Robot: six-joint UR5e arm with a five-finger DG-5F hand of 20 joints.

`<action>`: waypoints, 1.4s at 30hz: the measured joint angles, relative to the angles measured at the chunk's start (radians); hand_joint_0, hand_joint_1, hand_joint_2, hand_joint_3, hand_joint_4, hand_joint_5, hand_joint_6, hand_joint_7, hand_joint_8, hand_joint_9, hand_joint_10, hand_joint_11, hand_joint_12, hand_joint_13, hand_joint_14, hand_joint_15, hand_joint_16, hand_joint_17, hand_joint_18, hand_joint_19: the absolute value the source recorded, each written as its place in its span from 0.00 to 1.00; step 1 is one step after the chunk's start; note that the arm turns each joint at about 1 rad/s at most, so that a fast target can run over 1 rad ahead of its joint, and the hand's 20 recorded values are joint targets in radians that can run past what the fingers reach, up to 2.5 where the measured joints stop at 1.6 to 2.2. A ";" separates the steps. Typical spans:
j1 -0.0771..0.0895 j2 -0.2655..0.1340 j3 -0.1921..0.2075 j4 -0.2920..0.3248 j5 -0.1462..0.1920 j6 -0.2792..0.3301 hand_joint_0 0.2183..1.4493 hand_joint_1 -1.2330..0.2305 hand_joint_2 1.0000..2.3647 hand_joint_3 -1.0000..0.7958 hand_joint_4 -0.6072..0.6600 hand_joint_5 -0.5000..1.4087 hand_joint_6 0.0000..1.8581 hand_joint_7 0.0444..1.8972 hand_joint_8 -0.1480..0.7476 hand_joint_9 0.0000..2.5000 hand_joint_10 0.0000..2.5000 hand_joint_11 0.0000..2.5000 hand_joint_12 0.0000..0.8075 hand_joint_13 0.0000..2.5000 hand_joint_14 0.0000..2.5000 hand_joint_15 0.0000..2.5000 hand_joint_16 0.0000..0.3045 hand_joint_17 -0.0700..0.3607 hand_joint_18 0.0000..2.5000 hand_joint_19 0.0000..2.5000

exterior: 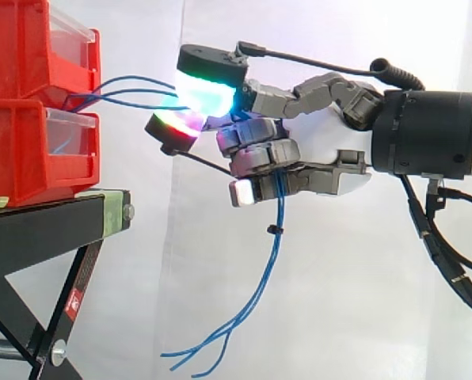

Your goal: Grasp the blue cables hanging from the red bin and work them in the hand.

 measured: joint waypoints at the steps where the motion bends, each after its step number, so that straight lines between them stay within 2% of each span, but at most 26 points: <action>1: 0.000 0.000 0.000 0.000 0.000 0.000 0.52 0.36 0.01 0.10 0.63 0.33 0.32 0.67 0.70 0.17 1.00 1.00 0.64 0.34 1.00 0.75 0.15 0.40 0.49 0.29; 5: 0.000 0.000 0.000 0.000 0.000 0.000 0.49 0.38 0.00 0.08 0.64 0.34 0.31 0.68 0.70 0.18 1.00 1.00 0.65 0.35 1.00 0.75 0.15 0.41 0.49 0.27; 10: 0.001 0.000 0.000 0.000 0.000 -0.001 0.49 0.37 0.00 0.10 0.64 0.35 0.31 0.68 0.71 0.19 1.00 1.00 0.65 0.36 1.00 0.74 0.15 0.40 0.50 0.27; 11: 0.001 0.000 0.000 0.000 0.000 -0.001 0.54 0.38 0.01 0.15 0.64 0.35 0.31 0.69 0.71 0.20 1.00 1.00 0.64 0.36 1.00 0.73 0.15 0.40 0.50 0.28; 14: 0.002 0.000 0.000 0.000 0.000 -0.002 0.56 0.38 0.01 0.22 0.64 0.35 0.33 0.68 0.71 0.21 1.00 1.00 0.64 0.37 1.00 0.74 0.15 0.40 0.51 0.29; 26: 0.002 0.000 0.000 -0.001 0.000 0.000 0.61 0.38 0.02 0.48 0.64 0.34 0.26 0.68 0.71 0.21 1.00 1.00 0.66 0.38 1.00 0.75 0.15 0.40 0.52 0.29; 30: 0.002 0.000 0.000 -0.001 0.000 0.002 0.61 0.37 0.01 0.58 0.66 0.35 0.26 0.67 0.71 0.22 1.00 1.00 0.66 0.39 1.00 0.73 0.17 0.43 0.52 0.23; 37: 0.002 0.000 0.000 -0.001 0.000 0.000 0.62 0.35 0.00 0.69 0.68 0.35 0.25 0.66 0.71 0.22 1.00 1.00 0.68 0.40 1.00 0.71 0.19 0.46 0.53 0.16; 38: 0.002 0.000 0.000 -0.002 0.000 0.000 0.60 0.35 0.05 0.66 0.68 0.35 0.25 0.66 0.72 0.22 1.00 1.00 0.68 0.40 1.00 0.71 0.19 0.46 0.53 0.16; 39: 0.002 0.000 0.000 -0.002 0.000 0.000 0.60 0.35 0.00 0.60 0.68 0.35 0.25 0.66 0.72 0.22 1.00 1.00 0.67 0.40 1.00 0.70 0.19 0.47 0.54 0.16; 40: 0.002 0.000 0.000 -0.002 0.000 0.000 0.60 0.35 0.00 0.58 0.68 0.35 0.25 0.66 0.72 0.22 1.00 1.00 0.68 0.40 1.00 0.70 0.19 0.46 0.54 0.17; 42: 0.002 0.000 0.000 -0.002 0.000 0.000 0.56 0.37 0.01 0.45 0.67 0.35 0.22 0.69 0.71 0.22 1.00 1.00 0.67 0.38 1.00 0.72 0.17 0.43 0.52 0.21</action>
